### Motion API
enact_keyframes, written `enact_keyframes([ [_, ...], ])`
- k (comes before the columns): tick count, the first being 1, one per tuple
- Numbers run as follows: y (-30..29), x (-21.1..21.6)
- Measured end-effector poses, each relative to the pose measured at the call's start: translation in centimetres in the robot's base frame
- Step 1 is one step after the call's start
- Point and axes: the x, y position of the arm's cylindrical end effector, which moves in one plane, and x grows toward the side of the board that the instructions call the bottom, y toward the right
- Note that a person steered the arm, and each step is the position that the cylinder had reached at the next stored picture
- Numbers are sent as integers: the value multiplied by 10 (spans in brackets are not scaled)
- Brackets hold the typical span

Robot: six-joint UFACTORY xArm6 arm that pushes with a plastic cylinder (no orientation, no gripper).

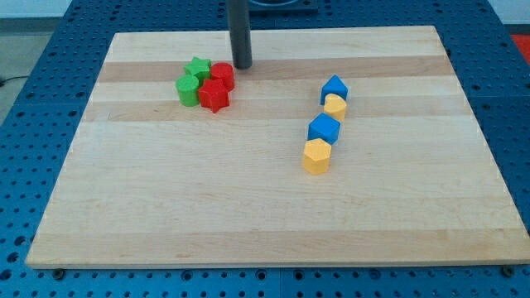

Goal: Separate the green star and red circle from each other

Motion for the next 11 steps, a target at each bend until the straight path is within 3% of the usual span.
enact_keyframes([
  [2,-27,27],
  [3,-13,28],
  [5,-58,15],
  [6,-58,-4],
  [9,-27,-8],
  [11,-90,2],
])
